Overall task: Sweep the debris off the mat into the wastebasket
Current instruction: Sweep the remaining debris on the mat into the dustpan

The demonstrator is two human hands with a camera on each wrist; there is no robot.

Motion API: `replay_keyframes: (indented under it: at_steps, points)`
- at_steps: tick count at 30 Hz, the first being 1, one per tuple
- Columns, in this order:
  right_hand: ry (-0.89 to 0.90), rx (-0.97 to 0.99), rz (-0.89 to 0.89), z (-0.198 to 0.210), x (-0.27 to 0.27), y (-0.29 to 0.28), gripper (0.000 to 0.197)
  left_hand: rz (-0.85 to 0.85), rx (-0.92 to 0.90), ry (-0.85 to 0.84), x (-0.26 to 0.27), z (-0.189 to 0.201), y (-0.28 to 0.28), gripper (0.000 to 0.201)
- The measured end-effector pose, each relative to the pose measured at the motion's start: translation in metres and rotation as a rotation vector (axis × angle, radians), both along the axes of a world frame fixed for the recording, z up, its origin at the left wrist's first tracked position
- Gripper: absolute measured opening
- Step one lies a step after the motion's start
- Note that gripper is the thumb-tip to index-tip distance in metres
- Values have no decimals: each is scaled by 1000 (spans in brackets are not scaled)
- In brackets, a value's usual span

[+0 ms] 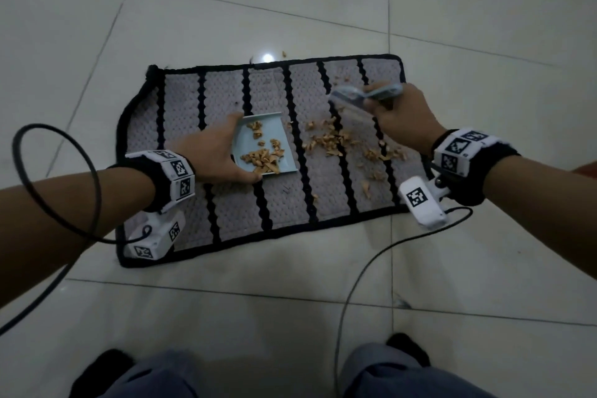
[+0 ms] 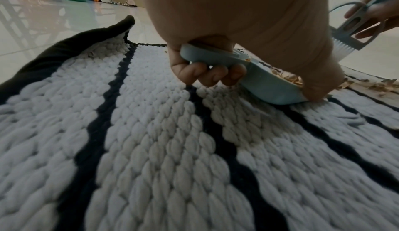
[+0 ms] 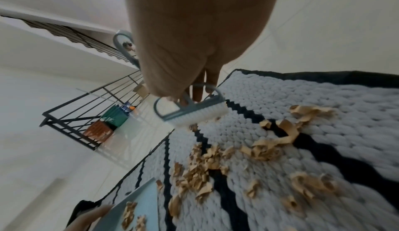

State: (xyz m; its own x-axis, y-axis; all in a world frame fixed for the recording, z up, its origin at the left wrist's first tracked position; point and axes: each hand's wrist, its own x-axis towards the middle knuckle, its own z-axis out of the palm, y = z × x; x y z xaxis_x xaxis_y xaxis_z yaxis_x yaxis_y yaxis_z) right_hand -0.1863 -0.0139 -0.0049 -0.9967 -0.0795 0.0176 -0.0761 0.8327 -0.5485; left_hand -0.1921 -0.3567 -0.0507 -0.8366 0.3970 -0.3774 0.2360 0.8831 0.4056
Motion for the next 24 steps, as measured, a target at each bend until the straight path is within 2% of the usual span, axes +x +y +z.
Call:
replay_keyframes:
  at_steps: [3, 6, 9, 13, 19, 24]
  points:
    - [45, 103, -251, -8, -2, 17, 32, 8, -34, -13, -4, -4, 5, 120]
    - [31, 72, -410, -22, 1, 20, 29, 10, -56, -9, -6, -5, 6, 121]
    - [3, 128, -345, -38, 5, 6, 36, 1, -49, -7, -10, -4, 8, 126]
    - [13, 122, -266, -43, 6, -25, 33, -15, -90, 13, -14, -5, 10, 124]
    - [3, 96, -201, -53, 11, -67, 18, -15, -79, 15, -12, -6, 10, 120]
    - [11, 60, -173, -56, 19, -100, 22, -22, -70, 26, -11, -6, 10, 116]
